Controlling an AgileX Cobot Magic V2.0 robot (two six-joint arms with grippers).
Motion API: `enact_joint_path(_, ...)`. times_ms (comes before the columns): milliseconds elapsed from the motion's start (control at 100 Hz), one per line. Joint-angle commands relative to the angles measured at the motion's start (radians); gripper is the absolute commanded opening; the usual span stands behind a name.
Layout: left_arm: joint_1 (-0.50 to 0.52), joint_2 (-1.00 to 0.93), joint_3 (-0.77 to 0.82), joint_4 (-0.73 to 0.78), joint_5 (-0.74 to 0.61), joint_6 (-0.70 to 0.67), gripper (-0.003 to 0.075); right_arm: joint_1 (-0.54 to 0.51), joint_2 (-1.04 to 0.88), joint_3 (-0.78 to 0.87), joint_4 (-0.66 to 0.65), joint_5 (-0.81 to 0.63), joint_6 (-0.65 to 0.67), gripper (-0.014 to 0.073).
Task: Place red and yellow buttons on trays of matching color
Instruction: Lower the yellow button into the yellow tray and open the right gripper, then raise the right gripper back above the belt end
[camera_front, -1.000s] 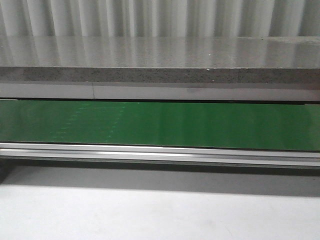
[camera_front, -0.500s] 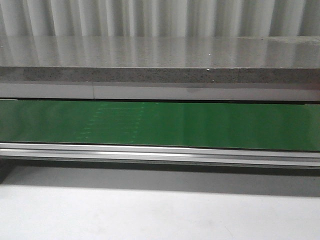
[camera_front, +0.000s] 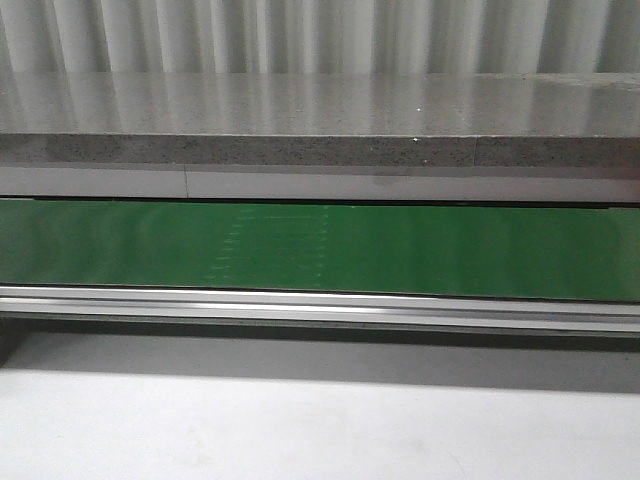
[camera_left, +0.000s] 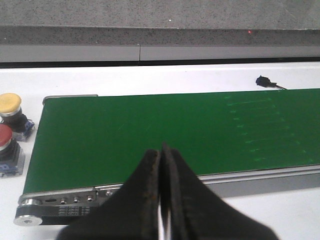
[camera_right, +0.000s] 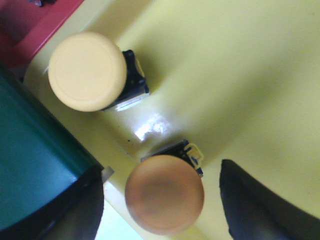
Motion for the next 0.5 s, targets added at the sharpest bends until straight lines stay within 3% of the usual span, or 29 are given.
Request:
enact_joint_path(0, -0.010, 0.002, -0.028, -0.011, -0.073, -0.001, -0.0020, -0.003, -0.030, -0.021, 0.012, -0.046, 0.004, 0.0512)
enact_joint_path(290, -0.010, 0.002, -0.028, -0.011, -0.073, -0.001, -0.0020, 0.007, -0.240, -0.021, 0.012, -0.029, -0.007, 0.0495)
enact_joint_path(360, -0.010, 0.002, -0.028, -0.011, -0.073, -0.001, -0.0020, 0.038, -0.289, -0.021, 0.012, -0.009, -0.015, 0.0409)
enact_joint_path(490, -0.010, 0.002, -0.028, -0.011, -0.073, -0.001, -0.0020, 0.135, -0.317, -0.021, 0.012, 0.009, -0.021, 0.0106)
